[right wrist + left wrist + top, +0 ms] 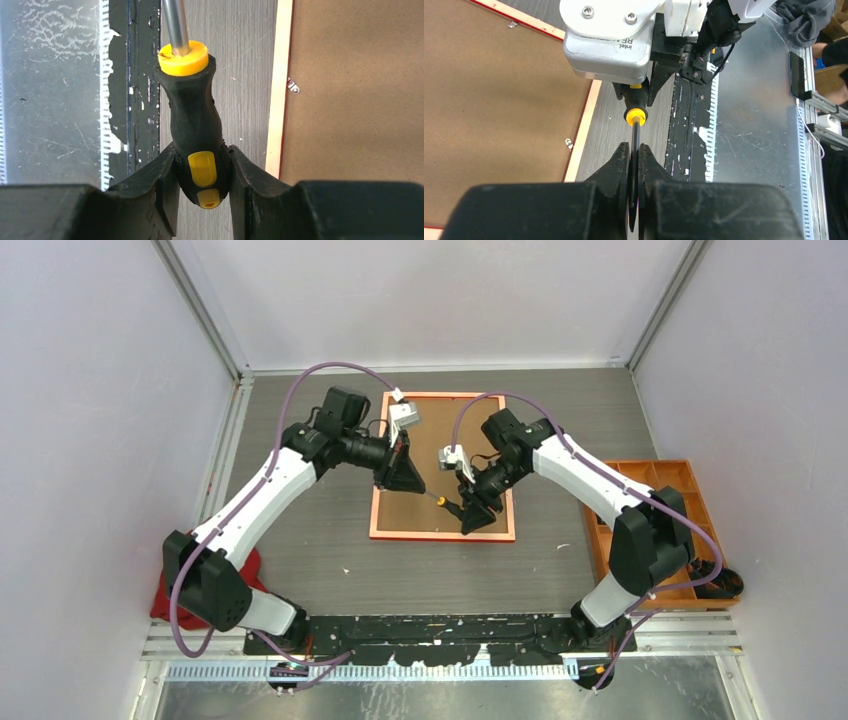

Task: Take the photo out of the frame
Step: Pick up the screwdriver from the center of the board.

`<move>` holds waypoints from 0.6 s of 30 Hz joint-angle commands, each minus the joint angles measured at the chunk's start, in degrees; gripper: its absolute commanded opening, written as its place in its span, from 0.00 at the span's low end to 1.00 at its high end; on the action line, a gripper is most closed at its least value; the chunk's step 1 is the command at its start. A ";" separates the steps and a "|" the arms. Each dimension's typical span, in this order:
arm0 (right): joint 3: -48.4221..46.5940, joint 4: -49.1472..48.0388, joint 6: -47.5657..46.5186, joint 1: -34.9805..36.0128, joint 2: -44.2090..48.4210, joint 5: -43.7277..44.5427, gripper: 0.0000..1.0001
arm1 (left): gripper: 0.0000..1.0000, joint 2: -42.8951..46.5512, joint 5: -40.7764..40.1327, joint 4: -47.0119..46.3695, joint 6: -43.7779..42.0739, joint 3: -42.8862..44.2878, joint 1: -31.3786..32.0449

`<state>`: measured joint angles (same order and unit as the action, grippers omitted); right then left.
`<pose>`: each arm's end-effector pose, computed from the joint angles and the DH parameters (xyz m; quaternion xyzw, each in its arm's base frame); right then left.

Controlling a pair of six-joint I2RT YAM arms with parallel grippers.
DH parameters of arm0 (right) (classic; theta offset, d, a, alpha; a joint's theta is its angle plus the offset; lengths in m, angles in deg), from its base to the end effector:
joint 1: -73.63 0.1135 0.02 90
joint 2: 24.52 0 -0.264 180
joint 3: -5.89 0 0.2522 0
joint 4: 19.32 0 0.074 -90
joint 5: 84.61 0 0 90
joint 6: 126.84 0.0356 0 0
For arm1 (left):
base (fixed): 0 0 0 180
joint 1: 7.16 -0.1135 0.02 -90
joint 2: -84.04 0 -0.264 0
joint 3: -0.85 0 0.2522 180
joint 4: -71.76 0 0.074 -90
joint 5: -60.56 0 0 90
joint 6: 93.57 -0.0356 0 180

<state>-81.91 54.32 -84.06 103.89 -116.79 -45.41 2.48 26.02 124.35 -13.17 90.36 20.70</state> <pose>0.2468 0.1759 0.2632 -0.5969 0.6730 0.4082 0.1555 0.2498 -0.1652 0.3433 0.4322 0.7158 -0.4780 0.2689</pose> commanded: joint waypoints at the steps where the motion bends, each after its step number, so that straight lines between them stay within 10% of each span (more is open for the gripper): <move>1: -0.53 -2.33 1.74 0.37 0.69 -1.73 0.21 | 0.01 1.10 -0.86 -2.89 -0.46 -0.02 0.09; 10: -1.88 -4.12 7.23 -5.58 1.32 -14.36 0.96 | 0.00 5.18 -2.94 -11.70 6.44 -3.36 -2.83; 13: 0.87 -13.22 16.53 -9.68 3.22 -18.80 1.00 | 0.00 6.28 -2.33 -16.66 11.48 -4.84 -4.95; 18: 16.44 -64.06 60.83 -15.72 10.03 -7.90 1.00 | 0.00 7.31 -1.10 -23.52 17.74 -6.39 -7.16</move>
<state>-74.37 29.68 -57.55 91.71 -112.97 -58.09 7.14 23.07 110.91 -2.22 84.50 14.73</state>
